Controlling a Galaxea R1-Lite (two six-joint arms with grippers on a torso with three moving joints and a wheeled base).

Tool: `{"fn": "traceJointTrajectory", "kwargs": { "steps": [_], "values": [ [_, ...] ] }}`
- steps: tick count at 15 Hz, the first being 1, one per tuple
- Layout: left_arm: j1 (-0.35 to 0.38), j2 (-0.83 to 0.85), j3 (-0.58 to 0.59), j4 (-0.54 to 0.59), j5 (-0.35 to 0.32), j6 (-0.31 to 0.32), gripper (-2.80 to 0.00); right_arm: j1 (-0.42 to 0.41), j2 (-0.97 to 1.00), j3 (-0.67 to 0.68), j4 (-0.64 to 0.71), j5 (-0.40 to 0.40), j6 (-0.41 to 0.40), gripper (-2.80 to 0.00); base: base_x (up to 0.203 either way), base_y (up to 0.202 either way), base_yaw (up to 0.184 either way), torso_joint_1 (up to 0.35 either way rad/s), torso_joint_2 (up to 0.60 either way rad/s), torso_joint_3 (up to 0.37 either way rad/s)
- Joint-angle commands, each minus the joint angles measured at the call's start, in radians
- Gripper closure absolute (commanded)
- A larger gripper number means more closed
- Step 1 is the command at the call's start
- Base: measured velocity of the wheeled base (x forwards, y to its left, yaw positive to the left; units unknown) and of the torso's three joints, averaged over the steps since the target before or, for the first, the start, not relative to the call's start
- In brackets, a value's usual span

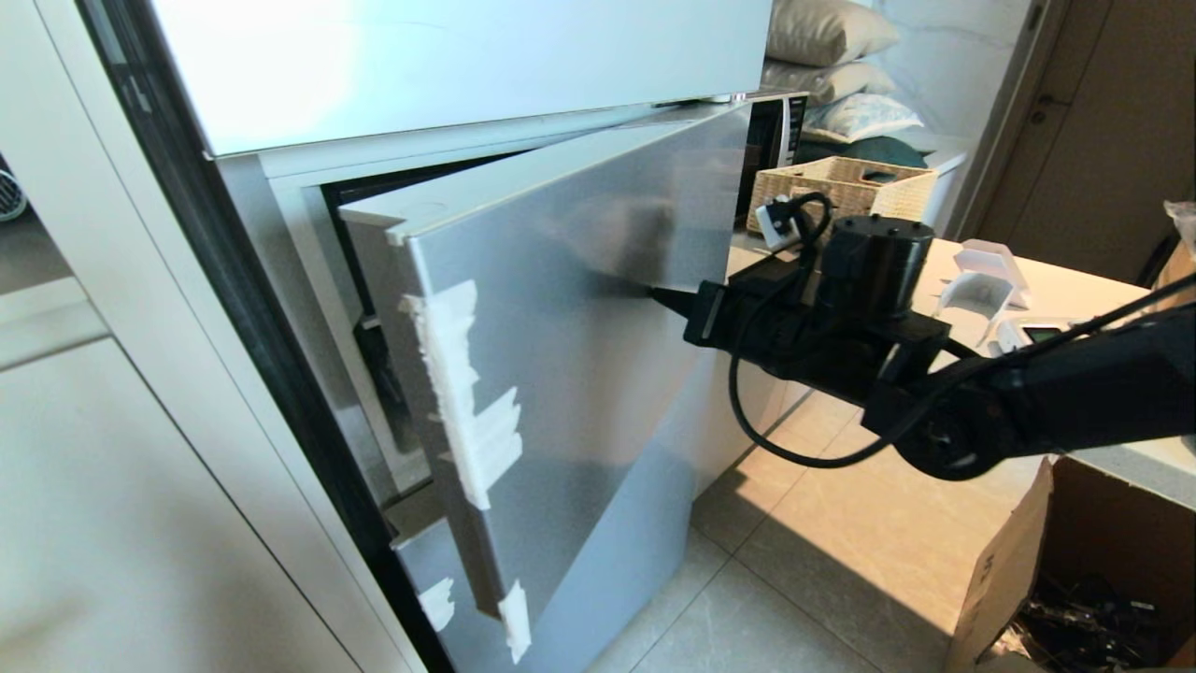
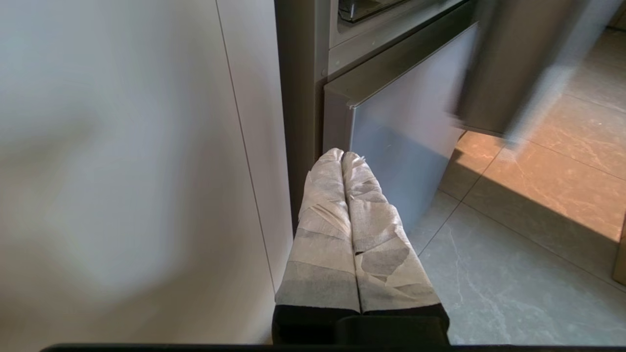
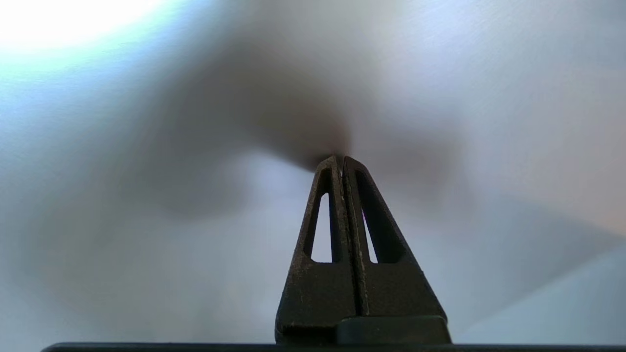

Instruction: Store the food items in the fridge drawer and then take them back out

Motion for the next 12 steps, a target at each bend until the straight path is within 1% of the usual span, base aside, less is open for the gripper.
{"fn": "traceJointTrajectory", "kwargs": {
  "steps": [1,2,3,8,9,11,12],
  "values": [
    [0.000,0.000,0.000,0.001,0.000,0.000,0.00,0.008,0.169,-0.138,0.008,0.032,0.001,0.00,0.000,0.000,0.000,0.000,0.00,0.000],
    [0.000,0.000,0.000,0.000,0.000,0.000,0.00,0.011,0.205,-0.181,0.020,0.046,-0.001,0.00,0.000,0.000,0.000,0.000,0.00,0.000],
    [0.000,0.000,0.000,0.001,0.000,0.000,0.00,0.012,0.207,-0.185,0.025,0.052,-0.002,0.00,0.000,0.000,0.000,0.000,0.00,0.000],
    [0.000,0.000,0.000,0.001,0.000,0.000,0.00,0.014,0.139,-0.159,0.025,0.046,0.005,0.00,0.000,0.000,0.000,0.000,0.00,0.000],
    [0.000,0.000,0.000,0.001,0.000,0.000,0.00,0.019,0.118,-0.125,0.024,0.038,0.002,0.00,0.000,0.000,0.000,0.000,0.00,0.000],
    [0.000,0.000,0.000,0.001,0.000,0.000,0.00,0.047,0.023,-0.016,0.022,0.002,-0.013,0.00,0.000,0.000,0.000,0.000,0.00,0.000],
    [0.000,0.000,0.000,0.001,0.000,0.000,0.00,0.060,-0.044,0.047,0.022,-0.026,-0.038,0.00,0.000,0.000,0.000,0.000,0.00,0.000]
  ]
}}
